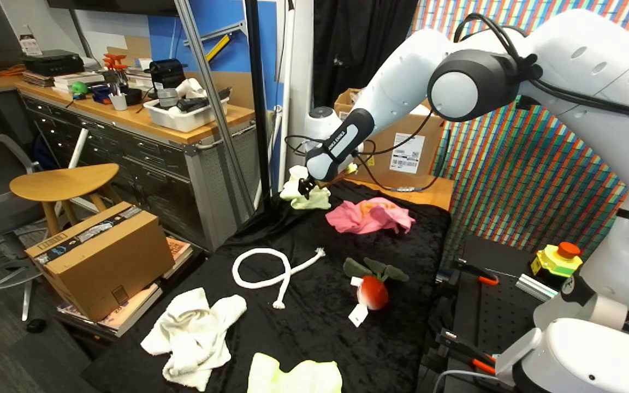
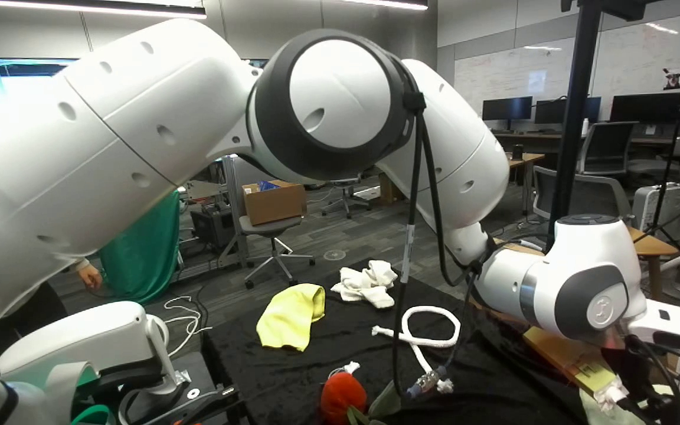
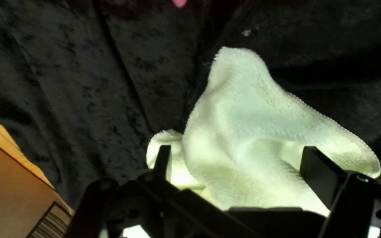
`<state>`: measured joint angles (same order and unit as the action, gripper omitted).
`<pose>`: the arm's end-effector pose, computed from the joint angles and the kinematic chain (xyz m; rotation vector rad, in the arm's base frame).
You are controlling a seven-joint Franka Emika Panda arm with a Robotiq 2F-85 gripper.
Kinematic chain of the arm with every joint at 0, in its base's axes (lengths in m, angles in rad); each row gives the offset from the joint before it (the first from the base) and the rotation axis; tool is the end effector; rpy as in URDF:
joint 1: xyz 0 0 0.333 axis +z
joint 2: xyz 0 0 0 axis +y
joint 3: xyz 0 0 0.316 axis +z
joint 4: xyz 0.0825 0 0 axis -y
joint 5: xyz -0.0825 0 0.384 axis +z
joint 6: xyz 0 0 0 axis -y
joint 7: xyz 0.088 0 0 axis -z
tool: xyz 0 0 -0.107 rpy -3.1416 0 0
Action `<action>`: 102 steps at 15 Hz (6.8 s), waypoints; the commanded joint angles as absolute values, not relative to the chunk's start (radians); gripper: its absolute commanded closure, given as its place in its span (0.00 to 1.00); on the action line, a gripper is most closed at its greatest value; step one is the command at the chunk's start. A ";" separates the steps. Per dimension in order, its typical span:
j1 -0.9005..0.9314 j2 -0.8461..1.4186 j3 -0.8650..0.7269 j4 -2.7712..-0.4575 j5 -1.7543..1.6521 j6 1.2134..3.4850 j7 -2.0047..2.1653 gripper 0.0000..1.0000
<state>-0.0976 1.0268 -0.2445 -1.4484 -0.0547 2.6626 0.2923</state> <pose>0.6958 -0.2088 0.1009 2.8223 -0.6476 0.2964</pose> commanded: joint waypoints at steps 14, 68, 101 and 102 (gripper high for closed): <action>-0.111 1.082 -0.243 -1.357 -0.032 2.598 0.296 0.65; 0.158 0.194 0.111 -1.985 -0.502 2.289 0.108 0.68; 0.364 0.742 0.155 -1.502 -0.351 2.290 0.025 0.00; 0.366 0.763 0.162 -1.487 -0.334 2.292 0.017 0.00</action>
